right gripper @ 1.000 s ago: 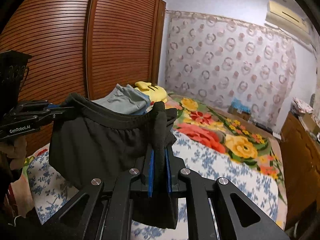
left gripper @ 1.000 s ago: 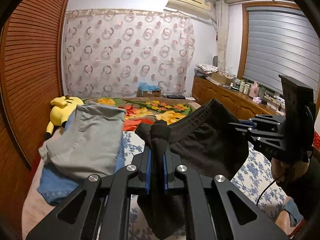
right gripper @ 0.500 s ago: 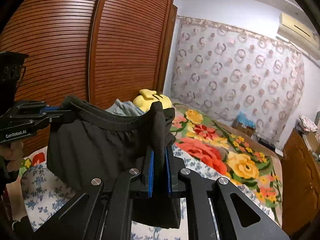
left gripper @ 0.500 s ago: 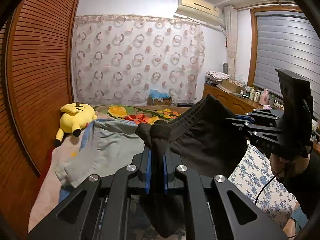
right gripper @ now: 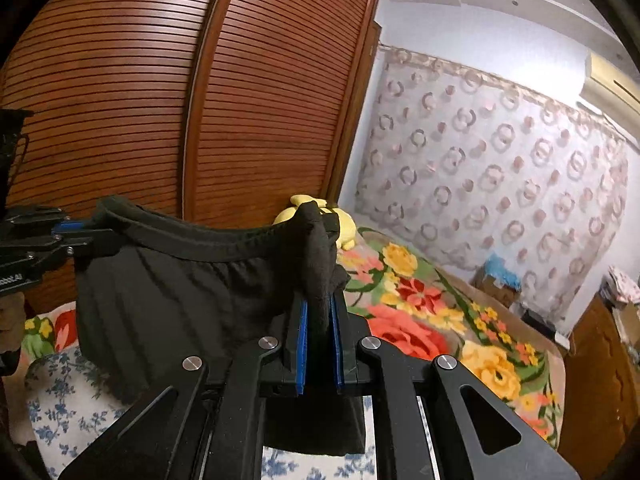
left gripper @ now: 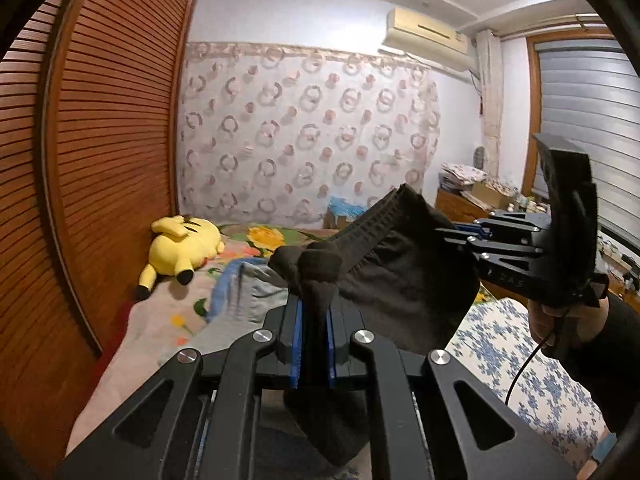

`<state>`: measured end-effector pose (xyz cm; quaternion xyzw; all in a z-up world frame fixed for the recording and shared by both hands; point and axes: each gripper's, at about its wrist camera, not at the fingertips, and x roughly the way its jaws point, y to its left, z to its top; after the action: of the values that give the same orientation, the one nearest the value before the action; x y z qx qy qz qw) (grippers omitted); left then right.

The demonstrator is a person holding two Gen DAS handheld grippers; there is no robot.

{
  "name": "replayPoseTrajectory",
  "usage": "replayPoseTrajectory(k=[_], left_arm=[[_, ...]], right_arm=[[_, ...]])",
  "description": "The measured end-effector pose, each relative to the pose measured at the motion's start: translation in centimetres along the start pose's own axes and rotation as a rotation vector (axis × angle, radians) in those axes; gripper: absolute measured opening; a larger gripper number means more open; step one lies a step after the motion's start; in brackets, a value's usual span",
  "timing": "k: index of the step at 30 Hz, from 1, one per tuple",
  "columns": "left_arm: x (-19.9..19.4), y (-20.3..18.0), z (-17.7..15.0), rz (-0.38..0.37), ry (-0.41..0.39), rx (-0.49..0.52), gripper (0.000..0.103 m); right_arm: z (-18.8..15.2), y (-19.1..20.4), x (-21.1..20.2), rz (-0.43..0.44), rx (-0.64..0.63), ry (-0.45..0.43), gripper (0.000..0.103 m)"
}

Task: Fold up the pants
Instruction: 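Carry the held black garment over the stack of blue jeans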

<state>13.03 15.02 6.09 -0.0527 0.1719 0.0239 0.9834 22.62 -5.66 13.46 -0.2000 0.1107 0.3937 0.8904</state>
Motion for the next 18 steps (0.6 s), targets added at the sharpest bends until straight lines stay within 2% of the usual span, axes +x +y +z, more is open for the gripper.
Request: replayPoseTrajectory(k=[5,11,18], left_arm=[[-0.2,1.4,-0.9,0.032,-0.014,-0.026,0.011],[0.9,2.5,-2.2,0.055,0.022,-0.074,0.011],[1.4,2.8,-2.9,0.09,0.027,-0.11,0.011]], right_arm=[[0.4,-0.8,1.9,0.059,0.023,0.008,0.01],[0.7,-1.2,5.0,0.068,-0.003,0.039,0.01],[1.8,-1.1,8.5,0.091,-0.049,0.064,0.01]])
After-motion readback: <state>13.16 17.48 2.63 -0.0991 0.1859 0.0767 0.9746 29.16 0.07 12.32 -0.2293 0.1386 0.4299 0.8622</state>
